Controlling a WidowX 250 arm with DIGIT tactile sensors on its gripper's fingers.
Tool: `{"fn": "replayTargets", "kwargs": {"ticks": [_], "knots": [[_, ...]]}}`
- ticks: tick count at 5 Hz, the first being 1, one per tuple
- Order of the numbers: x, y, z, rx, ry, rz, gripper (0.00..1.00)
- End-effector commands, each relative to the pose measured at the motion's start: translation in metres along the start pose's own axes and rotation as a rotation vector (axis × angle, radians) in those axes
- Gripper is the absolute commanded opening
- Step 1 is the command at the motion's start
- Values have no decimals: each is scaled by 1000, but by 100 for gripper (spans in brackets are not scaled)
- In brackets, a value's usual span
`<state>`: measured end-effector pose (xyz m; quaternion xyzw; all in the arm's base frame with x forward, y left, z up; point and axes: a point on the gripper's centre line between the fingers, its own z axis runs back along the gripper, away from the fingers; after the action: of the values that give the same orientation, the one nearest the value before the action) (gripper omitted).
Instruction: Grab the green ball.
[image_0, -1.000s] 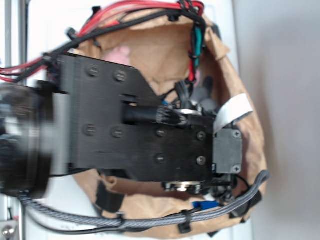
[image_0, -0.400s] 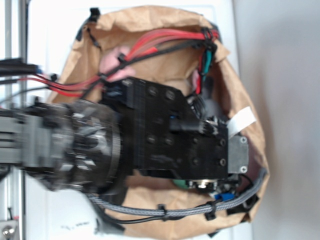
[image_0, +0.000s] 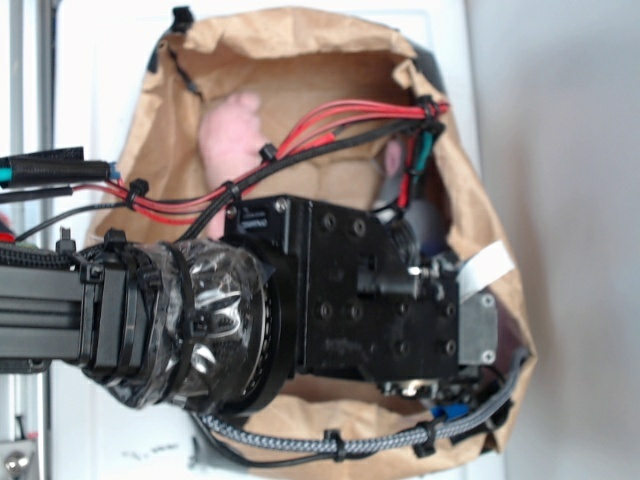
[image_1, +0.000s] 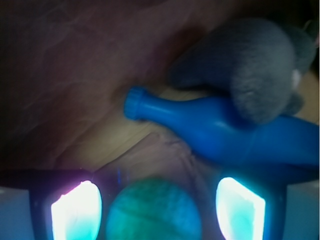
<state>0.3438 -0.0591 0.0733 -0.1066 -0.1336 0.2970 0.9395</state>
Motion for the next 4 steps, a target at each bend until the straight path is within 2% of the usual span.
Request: {"fn": "replayTargets", "kwargs": {"ticks": [1,2,4], "knots": [[-3,-11,7,-6,-21,-127,100],[-13,-9,-3,20,-5,-136,0],[-14,0,0,18,-36,-118,0]]}}
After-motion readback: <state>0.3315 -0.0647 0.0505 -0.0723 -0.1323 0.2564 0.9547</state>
